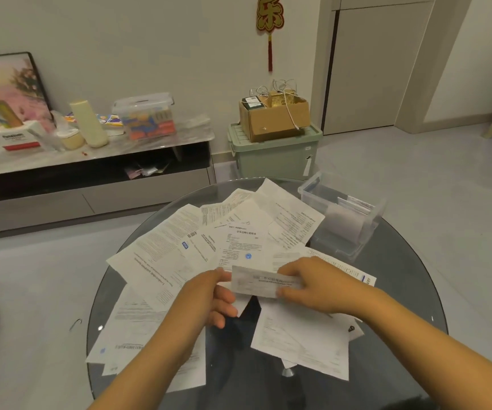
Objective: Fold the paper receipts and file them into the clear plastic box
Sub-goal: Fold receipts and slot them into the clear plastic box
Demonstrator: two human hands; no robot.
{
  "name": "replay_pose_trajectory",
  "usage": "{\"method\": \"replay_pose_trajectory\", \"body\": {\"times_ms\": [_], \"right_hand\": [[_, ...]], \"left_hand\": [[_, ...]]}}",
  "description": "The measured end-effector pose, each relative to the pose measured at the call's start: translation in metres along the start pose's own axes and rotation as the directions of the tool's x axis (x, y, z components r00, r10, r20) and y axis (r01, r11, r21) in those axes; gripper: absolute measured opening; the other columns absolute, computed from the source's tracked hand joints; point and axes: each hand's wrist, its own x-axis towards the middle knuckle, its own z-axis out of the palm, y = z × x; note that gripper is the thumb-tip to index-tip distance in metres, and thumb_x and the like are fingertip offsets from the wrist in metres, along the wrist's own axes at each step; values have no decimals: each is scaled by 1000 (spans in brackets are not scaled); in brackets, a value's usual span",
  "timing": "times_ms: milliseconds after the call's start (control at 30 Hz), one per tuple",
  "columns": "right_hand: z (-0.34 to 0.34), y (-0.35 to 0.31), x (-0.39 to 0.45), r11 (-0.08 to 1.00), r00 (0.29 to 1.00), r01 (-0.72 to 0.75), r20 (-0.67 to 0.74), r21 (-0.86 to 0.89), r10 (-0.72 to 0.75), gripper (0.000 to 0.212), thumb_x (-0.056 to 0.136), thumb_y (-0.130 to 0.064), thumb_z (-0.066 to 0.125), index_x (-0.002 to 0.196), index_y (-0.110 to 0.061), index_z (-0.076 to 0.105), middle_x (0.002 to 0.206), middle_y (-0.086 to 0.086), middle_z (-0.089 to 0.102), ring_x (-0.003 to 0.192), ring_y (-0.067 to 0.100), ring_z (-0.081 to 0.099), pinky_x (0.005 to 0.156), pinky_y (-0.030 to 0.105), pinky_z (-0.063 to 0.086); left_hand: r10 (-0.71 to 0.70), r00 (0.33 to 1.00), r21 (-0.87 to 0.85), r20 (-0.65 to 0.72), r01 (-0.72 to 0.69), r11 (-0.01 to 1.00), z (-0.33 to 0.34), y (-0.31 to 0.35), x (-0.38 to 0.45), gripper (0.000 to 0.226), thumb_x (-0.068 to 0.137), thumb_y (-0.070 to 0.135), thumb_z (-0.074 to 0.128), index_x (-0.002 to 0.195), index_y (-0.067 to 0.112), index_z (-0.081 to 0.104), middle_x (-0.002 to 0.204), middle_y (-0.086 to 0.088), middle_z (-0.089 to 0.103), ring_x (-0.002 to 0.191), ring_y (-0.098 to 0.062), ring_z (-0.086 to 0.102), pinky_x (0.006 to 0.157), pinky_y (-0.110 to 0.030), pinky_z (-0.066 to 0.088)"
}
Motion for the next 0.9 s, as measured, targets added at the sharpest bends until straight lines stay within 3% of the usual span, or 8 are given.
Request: {"method": "replay_pose_trajectory", "body": {"times_ms": [67,167,300,400,500,600,767,900], "right_hand": [[-3,1,5,998,1000,-21,-10,55,21,27,90,-31,54,106,-14,66,107,6,68,90,21,63,84,40,52],[-10,3,14,993,998,-48,-21,106,51,24,88,-30,58,104,-15,67,108,2,68,91,18,64,83,40,54],[-12,6,25,991,992,-88,-80,97,96,21,81,-31,68,101,-29,62,108,-11,64,96,8,61,86,33,53],[-7,9,28,989,988,-150,-45,-18,149,48,76,-34,73,118,-34,52,115,-10,59,103,12,58,89,34,51],[-4,13,28,980,984,-181,-25,-85,179,75,76,-32,73,138,-37,32,132,-5,50,114,16,53,92,34,49],[-8,15,24,983,983,-182,-36,-21,181,69,81,-23,69,137,-43,32,123,-5,51,109,15,55,87,30,51],[-13,13,14,965,970,-229,110,126,216,24,87,-12,60,105,-27,65,83,-8,53,64,6,64,58,15,50],[-14,12,9,873,944,-309,234,378,233,20,88,-5,59,104,-10,69,95,-8,66,75,16,72,72,23,57]], "left_hand": [[136,990,135,-24,-132,982,-1,-2,-2,15,98,22,44,109,22,53,81,-7,65,62,-16,62,55,-23,48],[320,947,365,22,-306,879,3,-13,3,31,92,22,54,118,32,40,97,4,60,83,-8,62,68,-18,50],[469,842,589,266,-527,612,6,-32,15,34,89,29,57,115,38,37,114,17,46,106,3,46,85,-13,42],[448,786,710,426,-597,373,10,-36,20,30,91,40,51,120,34,47,126,18,39,118,-1,35,101,-20,32],[408,790,784,457,-575,235,16,-38,22,46,91,52,44,133,33,41,133,17,36,121,-3,31,106,-22,24],[390,818,813,422,-532,236,20,-36,19,58,89,58,43,139,30,34,137,14,31,124,-8,28,107,-23,20],[309,862,843,402,-480,242,24,-33,20,79,80,72,44,145,34,20,146,11,25,134,-14,21,114,-33,20],[262,859,842,439,-496,214,26,-30,18,88,73,74,52,144,37,17,146,12,23,134,-14,20,114,-36,20]]}}
